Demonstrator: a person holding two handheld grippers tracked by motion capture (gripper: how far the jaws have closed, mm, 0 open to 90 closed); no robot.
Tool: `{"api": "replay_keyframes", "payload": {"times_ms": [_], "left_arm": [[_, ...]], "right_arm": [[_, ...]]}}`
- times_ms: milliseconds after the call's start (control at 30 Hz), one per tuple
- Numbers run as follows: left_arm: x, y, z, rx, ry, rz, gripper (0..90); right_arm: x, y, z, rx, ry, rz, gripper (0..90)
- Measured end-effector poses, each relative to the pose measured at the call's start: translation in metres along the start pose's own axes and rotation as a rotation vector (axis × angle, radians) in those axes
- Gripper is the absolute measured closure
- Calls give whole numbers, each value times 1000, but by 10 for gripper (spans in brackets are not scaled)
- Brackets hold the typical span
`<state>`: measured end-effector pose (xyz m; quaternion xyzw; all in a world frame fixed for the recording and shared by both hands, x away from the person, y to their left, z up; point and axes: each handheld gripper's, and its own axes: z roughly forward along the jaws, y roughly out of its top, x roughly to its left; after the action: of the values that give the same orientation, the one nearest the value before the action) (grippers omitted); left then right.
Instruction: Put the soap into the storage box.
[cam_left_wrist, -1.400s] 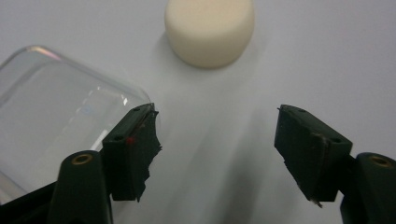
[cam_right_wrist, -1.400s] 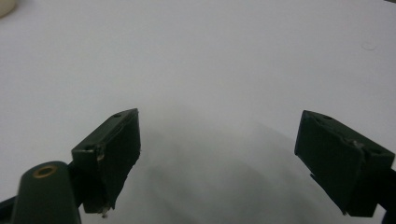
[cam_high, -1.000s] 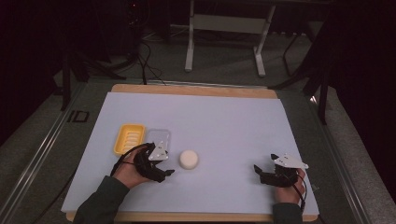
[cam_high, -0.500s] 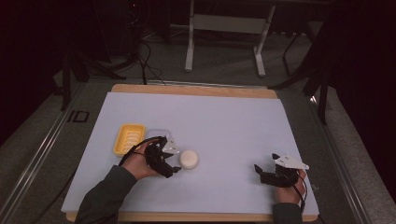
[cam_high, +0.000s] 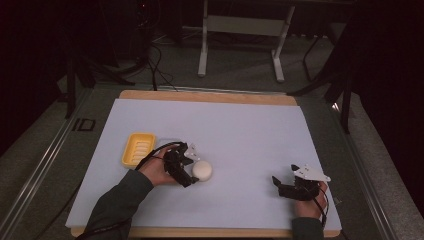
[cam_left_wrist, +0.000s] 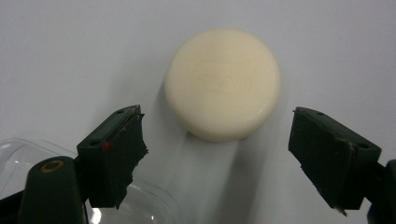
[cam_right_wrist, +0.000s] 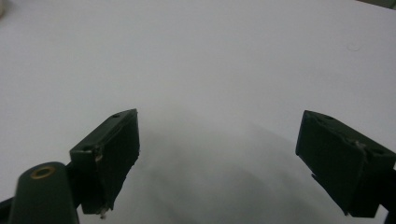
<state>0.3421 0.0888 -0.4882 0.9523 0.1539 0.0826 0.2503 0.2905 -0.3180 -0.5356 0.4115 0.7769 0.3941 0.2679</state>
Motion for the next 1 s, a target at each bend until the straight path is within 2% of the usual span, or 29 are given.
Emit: {"api": "replay_keyframes", "payload": {"times_ms": [33, 433, 533, 1000], "left_arm": [[0, 1, 2, -2, -2, -6, 186], [6, 14, 13, 71, -30, 26, 189], [8, 17, 16, 76, -44, 22, 188], [6, 34, 32, 144, -76, 58, 188]], "right_arm": [[0, 0, 0, 2, 0, -1, 135], [1, 0, 1, 9, -1, -10, 135], [0, 0, 1, 8, 0, -9, 136], [0, 0, 1, 7, 3, -10, 137]]}}
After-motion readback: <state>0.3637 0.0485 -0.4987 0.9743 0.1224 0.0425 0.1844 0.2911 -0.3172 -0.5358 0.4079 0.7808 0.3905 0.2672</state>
